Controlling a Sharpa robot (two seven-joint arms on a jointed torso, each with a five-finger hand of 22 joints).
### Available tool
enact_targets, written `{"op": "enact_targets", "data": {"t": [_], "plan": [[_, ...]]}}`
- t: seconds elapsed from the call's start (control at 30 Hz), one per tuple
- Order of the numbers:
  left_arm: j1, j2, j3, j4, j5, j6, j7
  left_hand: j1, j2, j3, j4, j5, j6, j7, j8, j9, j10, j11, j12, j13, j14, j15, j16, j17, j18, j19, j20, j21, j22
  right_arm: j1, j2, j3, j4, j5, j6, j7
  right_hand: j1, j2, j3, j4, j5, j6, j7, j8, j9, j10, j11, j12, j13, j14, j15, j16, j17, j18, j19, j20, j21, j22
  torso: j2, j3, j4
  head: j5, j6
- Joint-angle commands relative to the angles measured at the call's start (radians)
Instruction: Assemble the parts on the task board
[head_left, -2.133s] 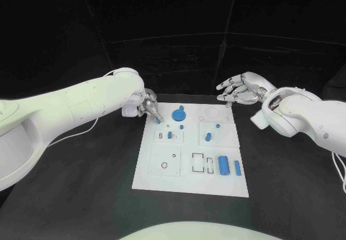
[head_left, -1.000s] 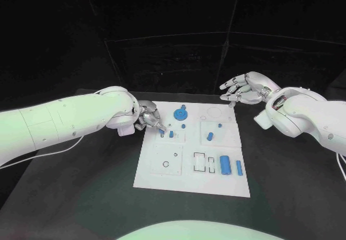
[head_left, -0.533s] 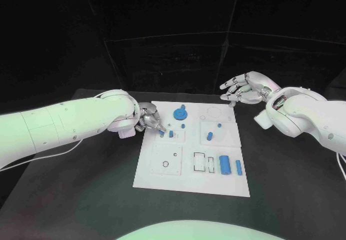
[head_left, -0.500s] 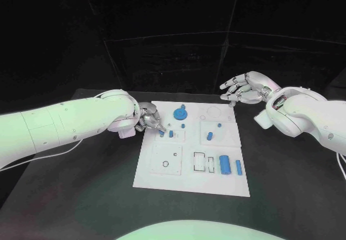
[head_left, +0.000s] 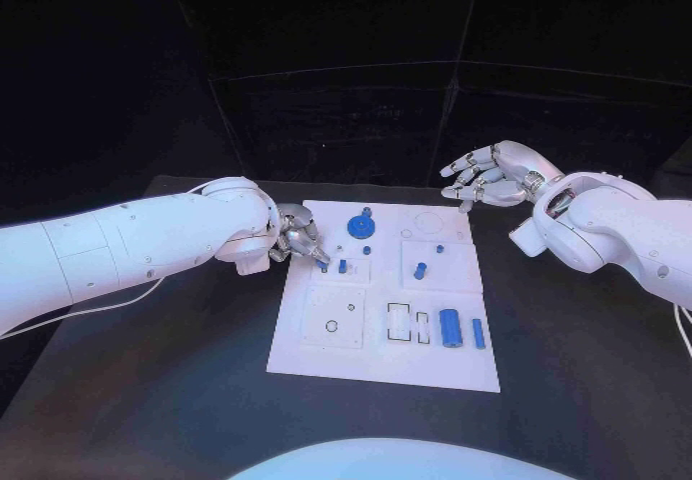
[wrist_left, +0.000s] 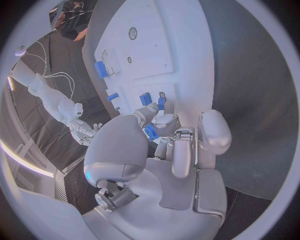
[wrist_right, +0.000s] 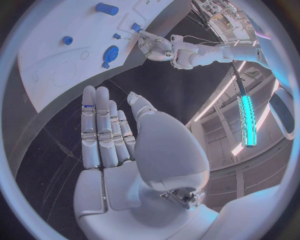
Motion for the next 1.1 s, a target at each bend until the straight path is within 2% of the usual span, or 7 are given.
{"op": "enact_targets", "data": {"t": [0.03,0.53,0.93,1.1], "plan": [[-0.001,-0.002,-0.002,0.001,-0.014,0.036,-0.017,0.008,0.004,0.129,-0.124,0.003,0.000,-0.004,0.006,0.002,0.003,0.000,0.003,-0.001,0.104,0.000,0.003,0.263,0.001,0.007,-0.001,0.005,0.000,0.002,0.000,0.001,-0.001,0.000,0.001,0.010,-0.004,-0.001,0.000,0.004,0.006,-0.006,0.029,0.003,-0.002,-0.010,-0.001,0.006,-0.001,0.007,0.000,-0.005,-0.001,0.002,0.003,0.005,-0.007,-0.002,0.000,0.0001,0.0002,-0.001,-0.001],[-0.001,0.002,-0.002,0.001,-0.014,0.060,-0.017,0.006,-0.001,0.138,-0.128,0.004,0.000,-0.004,0.009,0.002,0.004,0.000,0.003,-0.002,0.104,0.000,0.003,0.263,0.000,0.007,-0.001,0.006,0.001,0.002,0.001,0.001,-0.002,0.000,0.002,0.011,-0.003,-0.001,0.000,0.004,0.007,-0.007,0.029,0.004,-0.002,-0.010,0.000,0.007,-0.002,0.007,0.000,-0.006,-0.002,0.002,0.003,0.005,-0.007,-0.002,0.000,0.0005,0.0001,-0.001,-0.003],[-0.001,0.020,-0.002,-0.021,-0.015,0.075,-0.021,0.004,-0.002,0.140,-0.128,0.005,0.000,-0.004,0.010,0.002,0.004,0.000,0.003,-0.001,0.104,0.000,0.003,0.263,0.001,0.007,-0.001,0.006,0.001,0.002,0.003,0.001,-0.001,0.000,0.002,0.012,-0.003,-0.001,0.000,0.004,0.007,-0.007,0.029,0.004,-0.002,-0.010,0.000,0.007,-0.002,0.007,0.000,-0.006,-0.002,0.002,0.003,0.005,-0.007,-0.002,0.000,0.0015,-0.0004,-0.002,-0.004],[-0.001,0.032,-0.002,-0.034,-0.014,0.082,-0.025,-0.029,-0.009,0.149,-0.112,0.004,0.000,-0.008,0.017,0.002,0.005,-0.001,0.003,-0.003,0.104,-0.001,0.003,0.263,0.001,0.007,-0.001,0.005,0.000,0.002,0.004,0.001,-0.002,0.000,0.003,0.012,-0.003,-0.001,0.000,0.004,0.007,-0.007,0.029,0.004,-0.002,-0.010,0.000,0.007,-0.002,0.007,0.000,-0.006,-0.002,0.002,0.003,0.005,-0.007,-0.002,0.000,0.0012,-0.0011,-0.004,-0.007]]}}
